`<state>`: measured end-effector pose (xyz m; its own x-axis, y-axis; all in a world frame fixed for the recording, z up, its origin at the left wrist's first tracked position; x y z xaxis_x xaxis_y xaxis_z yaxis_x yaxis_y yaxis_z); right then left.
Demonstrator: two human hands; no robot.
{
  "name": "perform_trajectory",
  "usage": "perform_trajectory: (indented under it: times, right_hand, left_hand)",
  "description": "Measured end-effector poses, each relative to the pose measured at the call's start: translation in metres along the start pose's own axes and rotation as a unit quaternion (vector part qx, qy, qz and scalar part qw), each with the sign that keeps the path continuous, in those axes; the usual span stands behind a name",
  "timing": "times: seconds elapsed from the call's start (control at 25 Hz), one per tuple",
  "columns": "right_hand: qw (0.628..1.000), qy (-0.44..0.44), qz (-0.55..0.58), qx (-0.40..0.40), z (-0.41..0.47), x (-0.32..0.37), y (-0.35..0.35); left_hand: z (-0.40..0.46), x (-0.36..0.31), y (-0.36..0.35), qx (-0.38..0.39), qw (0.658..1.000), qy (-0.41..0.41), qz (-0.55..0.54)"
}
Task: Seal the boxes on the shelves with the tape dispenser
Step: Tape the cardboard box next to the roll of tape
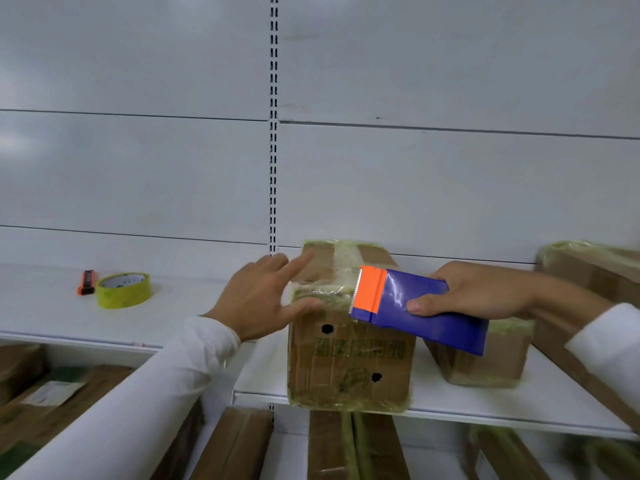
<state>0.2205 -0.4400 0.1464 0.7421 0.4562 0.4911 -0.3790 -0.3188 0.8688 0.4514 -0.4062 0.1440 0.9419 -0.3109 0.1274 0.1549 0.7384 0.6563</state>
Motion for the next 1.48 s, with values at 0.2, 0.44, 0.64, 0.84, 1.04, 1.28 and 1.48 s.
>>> perform_trajectory:
  times: [0.2,0.44,0.64,0.84,1.04,1.28,1.48]
  right_hand:
    - [1.0,0.003,0.008,0.004,0.001,-0.001,-0.002]
    - [0.999,0.024,0.001,0.045,0.0,-0.004,-0.001]
    - [0.999,0.012,0.024,0.047,-0.036,-0.044,0.027]
    - [0.997,-0.013,0.079,0.017,-0.032,-0.074,0.015]
    - [0.995,-0.012,0.099,-0.002,-0.018,-0.08,0.01]
    - [0.998,0.015,0.065,-0.004,-0.015,-0.082,0.008]
    - [1.0,-0.016,-0.017,-0.002,-0.054,-0.112,0.043]
  left_hand:
    - [0.02,-0.046,-0.046,0.112,0.982,-0.027,-0.153]
    - [0.009,-0.028,-0.048,0.101,0.984,-0.017,-0.145]
    - [0.008,-0.028,-0.048,0.125,0.977,-0.043,-0.164]
    - [0.024,-0.049,-0.048,0.152,0.98,-0.073,-0.105]
    - [0.06,-0.097,-0.053,0.176,0.976,-0.131,-0.003]
    - [0.051,-0.108,-0.084,0.227,0.964,-0.134,-0.039]
    - [0.049,-0.104,-0.082,0.232,0.963,-0.121,-0.063]
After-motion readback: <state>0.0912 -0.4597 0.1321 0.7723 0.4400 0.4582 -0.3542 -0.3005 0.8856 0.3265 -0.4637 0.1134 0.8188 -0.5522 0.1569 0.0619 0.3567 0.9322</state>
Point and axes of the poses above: each hand's wrist, its own z-axis towards the middle knuckle, its own y-axis out of the back of the hand, x = y × z, the point moved 10 cm from there along z, towards the middle knuckle, and after that the axes turned 2 degrees about -x, right-handed, at the moved point
